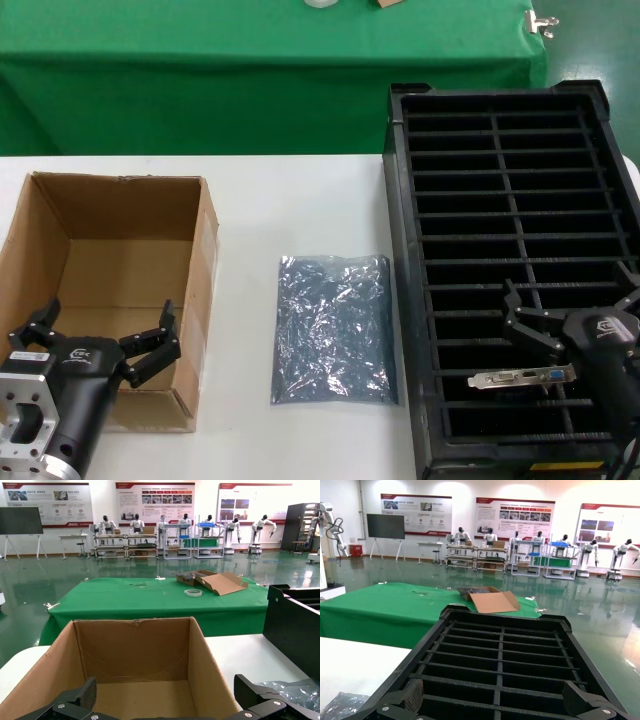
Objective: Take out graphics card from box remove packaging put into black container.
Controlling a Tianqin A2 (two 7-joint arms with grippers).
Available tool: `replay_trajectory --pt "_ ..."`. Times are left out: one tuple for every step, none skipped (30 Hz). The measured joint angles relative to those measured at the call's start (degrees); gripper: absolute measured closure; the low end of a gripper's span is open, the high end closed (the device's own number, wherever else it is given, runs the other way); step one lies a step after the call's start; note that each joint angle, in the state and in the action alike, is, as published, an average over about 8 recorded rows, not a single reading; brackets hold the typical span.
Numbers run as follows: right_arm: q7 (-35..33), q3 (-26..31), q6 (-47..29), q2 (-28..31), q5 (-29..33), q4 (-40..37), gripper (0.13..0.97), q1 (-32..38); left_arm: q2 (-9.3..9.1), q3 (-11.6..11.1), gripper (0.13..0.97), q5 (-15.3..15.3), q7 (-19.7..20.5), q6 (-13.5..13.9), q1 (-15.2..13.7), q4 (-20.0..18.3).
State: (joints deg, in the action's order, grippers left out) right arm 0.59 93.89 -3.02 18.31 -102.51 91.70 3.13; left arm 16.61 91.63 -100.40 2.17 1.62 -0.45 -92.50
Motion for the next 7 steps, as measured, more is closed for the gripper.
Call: replay_trajectory --pt "0.00 0.00 0.00 0.00 0.00 0.00 0.129 0.00 0.00 0.00 0.132 0.00 0.00 0.00 0.00 0.00" --pt "0.00 0.00 0.00 0.00 0.00 0.00 0.129 0.00 0.00 0.00 0.132 0.00 0.00 0.00 0.00 0.00" --pt "0.00 0.00 0.00 0.00 0.00 0.00 0.129 0.00 0.00 0.00 0.132 0.00 0.00 0.00 0.00 0.00" --pt "0.00 0.00 0.00 0.00 0.00 0.00 0.129 0.00 0.00 0.00 0.132 0.00 0.00 0.00 0.00 0.00" --pt "0.00 0.00 0.00 0.00 0.00 0.00 0.129 0.00 0.00 0.00 0.132 0.00 0.00 0.00 0.00 0.00" --pt "0.00 0.00 0.00 0.00 0.00 0.00 0.129 0.00 0.00 0.00 0.132 0.00 0.00 0.00 0.00 0.00" --pt "0.00 0.00 0.00 0.00 0.00 0.00 0.129 0.00 0.00 0.00 0.132 0.00 0.00 0.00 0.00 0.00"
